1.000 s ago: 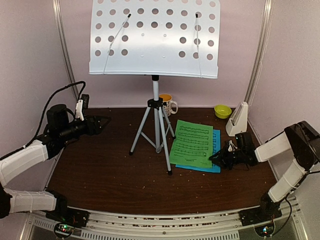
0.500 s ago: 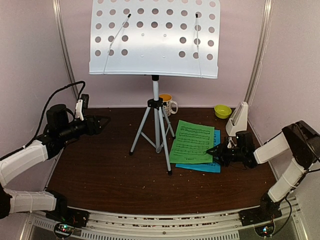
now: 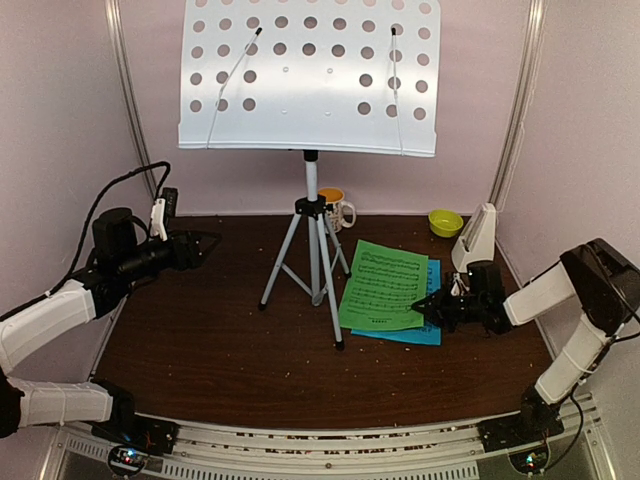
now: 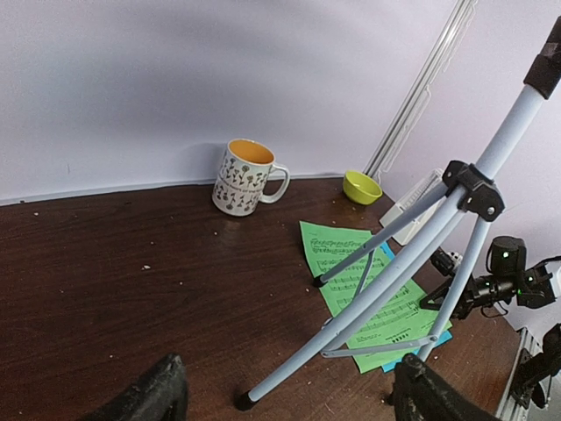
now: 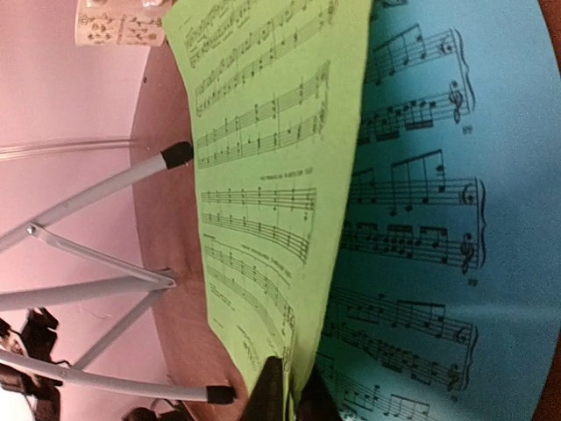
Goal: Set up the instrument practice props
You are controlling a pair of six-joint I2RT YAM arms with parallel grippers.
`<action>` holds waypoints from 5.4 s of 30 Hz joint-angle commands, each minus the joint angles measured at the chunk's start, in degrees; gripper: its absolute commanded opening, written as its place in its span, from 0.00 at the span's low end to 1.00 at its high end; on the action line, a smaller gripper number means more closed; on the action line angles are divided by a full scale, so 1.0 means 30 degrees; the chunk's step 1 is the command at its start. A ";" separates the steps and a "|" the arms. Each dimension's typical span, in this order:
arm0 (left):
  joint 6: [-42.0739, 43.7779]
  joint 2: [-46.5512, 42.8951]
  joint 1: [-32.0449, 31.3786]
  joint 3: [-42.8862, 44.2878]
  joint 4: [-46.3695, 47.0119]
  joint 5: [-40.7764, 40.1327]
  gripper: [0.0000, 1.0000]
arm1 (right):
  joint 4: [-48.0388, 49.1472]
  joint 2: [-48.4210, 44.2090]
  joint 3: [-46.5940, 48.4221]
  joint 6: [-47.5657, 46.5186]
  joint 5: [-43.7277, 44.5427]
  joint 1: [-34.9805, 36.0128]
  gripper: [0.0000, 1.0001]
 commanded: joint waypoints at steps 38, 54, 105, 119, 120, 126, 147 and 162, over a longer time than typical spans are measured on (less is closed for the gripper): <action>1.1170 0.4921 -1.9935 0.7433 -0.4696 -1.2723 0.89 | -1.6542 -1.7539 0.5408 0.3551 0.4955 0.6839 0.00; 1.3896 1.1354 -2.2075 1.4826 -0.8095 -1.5770 0.87 | -1.5023 -1.6329 0.6337 0.5411 0.8264 1.0417 0.00; -1.3794 0.1096 -2.0791 1.2938 -1.5089 -2.2352 0.00 | -1.1319 -1.2553 0.9386 -1.8074 2.0329 2.1110 0.98; -2.0147 -0.1029 -2.0793 1.3043 -1.5258 -2.4146 0.00 | -0.4443 -0.6811 1.0012 -2.9843 2.5752 2.5077 1.00; -2.0301 -0.0968 -2.0796 1.3161 -1.5260 -2.4089 0.00 | -0.4103 -0.6297 1.0194 -3.0379 2.5913 2.5239 1.00; -2.0653 -0.1094 -2.0795 1.3075 -1.4332 -2.3145 0.00 | -0.2327 -0.4088 1.1325 -3.1940 2.5758 2.5570 1.00; -2.0677 -0.1196 -2.0799 1.2664 -1.3288 -2.2422 0.00 | 0.1348 -0.0767 1.3973 -3.7095 2.9634 2.5296 0.26; -1.2434 -0.2957 -2.0806 1.1630 -1.3285 -2.6261 0.98 | -0.6761 -0.6530 1.4888 -2.9494 2.4975 2.4648 0.00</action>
